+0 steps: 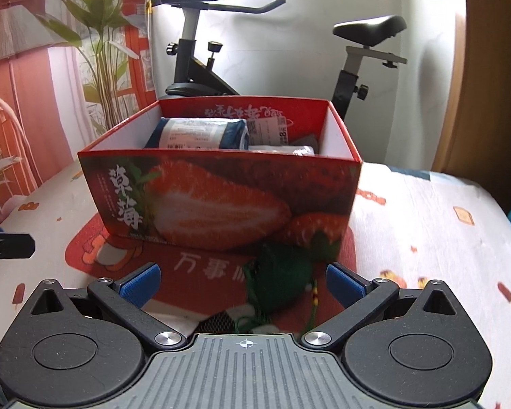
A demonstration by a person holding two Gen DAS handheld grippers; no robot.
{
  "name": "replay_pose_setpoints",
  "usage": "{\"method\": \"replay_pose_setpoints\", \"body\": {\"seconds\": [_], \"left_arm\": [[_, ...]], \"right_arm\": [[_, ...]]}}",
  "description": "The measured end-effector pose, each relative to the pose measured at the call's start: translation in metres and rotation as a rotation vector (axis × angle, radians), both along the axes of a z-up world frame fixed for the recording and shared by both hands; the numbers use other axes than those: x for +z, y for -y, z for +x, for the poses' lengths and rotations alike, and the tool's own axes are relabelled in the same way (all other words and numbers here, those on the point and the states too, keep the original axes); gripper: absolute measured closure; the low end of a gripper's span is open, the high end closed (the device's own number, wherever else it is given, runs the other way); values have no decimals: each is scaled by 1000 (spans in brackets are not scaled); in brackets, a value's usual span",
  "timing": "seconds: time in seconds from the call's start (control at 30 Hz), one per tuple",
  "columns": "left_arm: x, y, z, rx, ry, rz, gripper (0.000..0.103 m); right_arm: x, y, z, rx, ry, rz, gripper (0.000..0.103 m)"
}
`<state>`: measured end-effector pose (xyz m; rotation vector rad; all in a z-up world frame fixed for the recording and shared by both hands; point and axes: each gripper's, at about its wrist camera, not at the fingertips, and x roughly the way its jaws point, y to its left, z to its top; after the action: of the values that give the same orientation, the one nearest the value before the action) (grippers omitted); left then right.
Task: Organize soft objects
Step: 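Withdraw both tools up and away from the red box, then lower the left tool toward the white foil pouch on the table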
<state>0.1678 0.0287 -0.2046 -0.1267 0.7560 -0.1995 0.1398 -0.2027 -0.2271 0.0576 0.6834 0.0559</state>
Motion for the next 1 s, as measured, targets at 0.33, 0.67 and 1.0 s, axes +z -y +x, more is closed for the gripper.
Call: {"method": "replay_pose_setpoints", "body": {"seconds": [0.33,0.67,1.0], "left_arm": [[-21,1,-11,-14,-47,-22,0],[-36,-4,-19,-33,-102,-135,18],[-60,-4,-11,-50,-198,-176,29]], "right_arm": [[-10,3,-23,-14,34,35,0],[-25,-34,-31,152,-4,41,16],[-42,-42,-29,200,-61,74,31]]}}
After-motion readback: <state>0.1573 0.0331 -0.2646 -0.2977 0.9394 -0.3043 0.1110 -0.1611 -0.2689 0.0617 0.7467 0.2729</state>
